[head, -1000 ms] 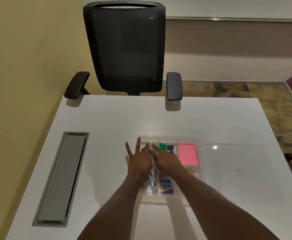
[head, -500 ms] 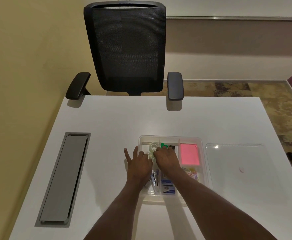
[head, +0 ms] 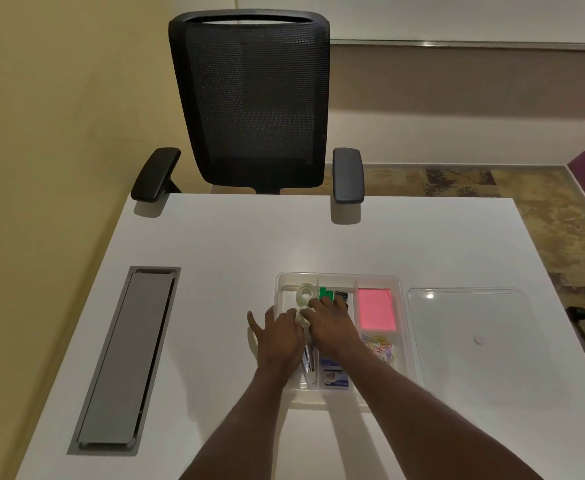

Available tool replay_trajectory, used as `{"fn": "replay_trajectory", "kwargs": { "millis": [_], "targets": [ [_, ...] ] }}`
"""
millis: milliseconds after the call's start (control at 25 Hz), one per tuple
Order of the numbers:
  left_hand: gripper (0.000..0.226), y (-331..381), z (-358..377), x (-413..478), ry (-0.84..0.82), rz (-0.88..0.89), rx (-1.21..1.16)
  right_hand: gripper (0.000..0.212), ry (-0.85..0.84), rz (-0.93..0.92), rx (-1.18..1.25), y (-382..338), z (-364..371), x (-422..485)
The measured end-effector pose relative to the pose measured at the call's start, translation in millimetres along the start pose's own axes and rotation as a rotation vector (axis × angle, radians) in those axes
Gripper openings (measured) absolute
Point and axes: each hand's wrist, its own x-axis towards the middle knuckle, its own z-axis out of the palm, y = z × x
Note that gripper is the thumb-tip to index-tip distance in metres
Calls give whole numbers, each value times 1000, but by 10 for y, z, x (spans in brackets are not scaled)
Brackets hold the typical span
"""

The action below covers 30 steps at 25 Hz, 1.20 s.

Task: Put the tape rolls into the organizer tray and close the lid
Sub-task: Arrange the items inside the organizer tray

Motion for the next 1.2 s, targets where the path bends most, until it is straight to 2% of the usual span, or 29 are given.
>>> {"fn": "replay_trajectory", "kwargs": {
  "millis": [160, 280, 440, 520, 640, 720, 800, 880, 960, 1200],
  "targets": [
    [40, 11, 42, -13, 55, -33, -75, 53, 136, 65, 113, -52, 69, -240],
    [40, 45, 31, -12, 48, -63, -96, 62, 224, -8, 228, -48, 153, -386],
    [40, 86, -46, 20, 66, -49, 22, 56, 213, -12, 290, 9, 126, -420],
    [34, 104, -88, 75, 151, -23, 132, 51, 199, 30, 351, -4, 87, -409],
    [43, 157, -130, 207, 200, 149, 130, 43, 138, 104, 509, -31, 99, -358],
    [50, 226, -177, 313, 140, 232, 68, 41, 84, 139, 624, -38, 95, -327],
    [43, 284, -211, 424, 115, 138, 31, 40, 62, 186, 709, -34, 100, -310],
    [28, 308, -223, 498, 78, -35, -72, 39, 84, 240, 769, -36, 120, -312],
    [21, 317, -196, 558, 22, -112, -185, 39, 114, 254, 791, -74, 142, -319],
    [32, 318, -143, 602, -104, -124, -339, 40, 166, 238, 735, -81, 164, -316]
  ]
}}
